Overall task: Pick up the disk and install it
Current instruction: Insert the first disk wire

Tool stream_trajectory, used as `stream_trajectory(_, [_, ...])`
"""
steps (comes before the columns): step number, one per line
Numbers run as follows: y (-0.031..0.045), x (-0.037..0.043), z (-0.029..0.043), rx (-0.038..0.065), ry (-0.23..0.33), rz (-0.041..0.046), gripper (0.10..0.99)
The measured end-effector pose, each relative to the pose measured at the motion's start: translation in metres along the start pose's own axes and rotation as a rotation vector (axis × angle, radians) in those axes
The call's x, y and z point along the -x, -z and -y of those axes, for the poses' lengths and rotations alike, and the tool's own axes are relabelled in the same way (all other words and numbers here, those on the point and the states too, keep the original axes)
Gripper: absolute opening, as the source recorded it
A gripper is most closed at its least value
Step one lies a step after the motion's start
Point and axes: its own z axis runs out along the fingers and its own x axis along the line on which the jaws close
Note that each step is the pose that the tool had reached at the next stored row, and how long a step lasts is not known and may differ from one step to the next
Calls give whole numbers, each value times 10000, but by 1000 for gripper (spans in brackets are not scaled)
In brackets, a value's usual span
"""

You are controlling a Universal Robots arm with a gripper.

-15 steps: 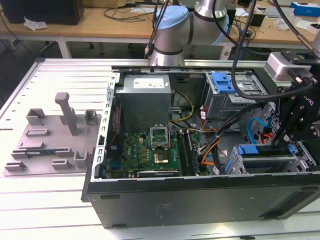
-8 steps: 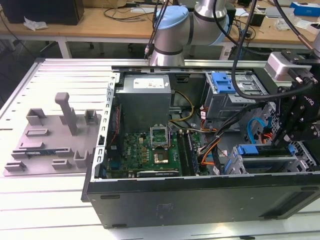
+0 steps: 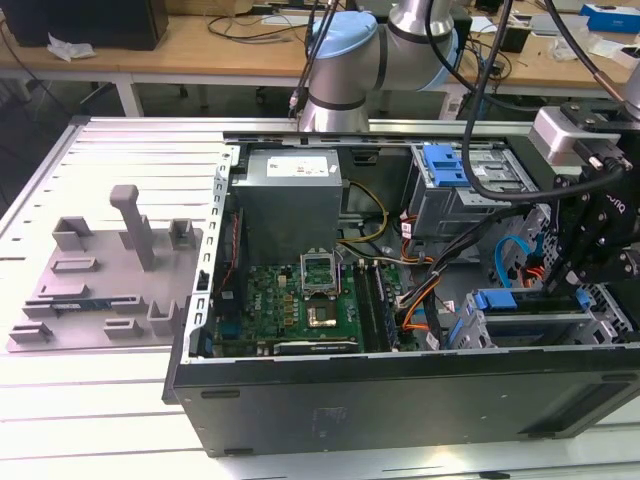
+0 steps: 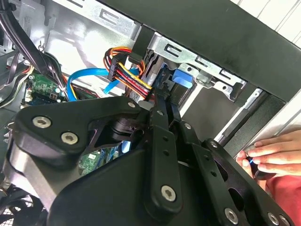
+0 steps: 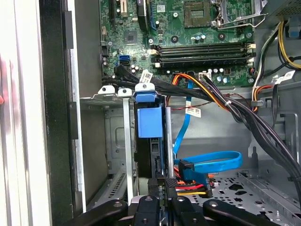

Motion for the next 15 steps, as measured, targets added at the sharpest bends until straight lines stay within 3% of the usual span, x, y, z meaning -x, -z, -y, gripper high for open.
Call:
stream_trajectory(3, [89, -6, 0, 1, -17, 2, 165])
stream_trajectory(15, [90, -5, -18, -4, -6, -5, 165])
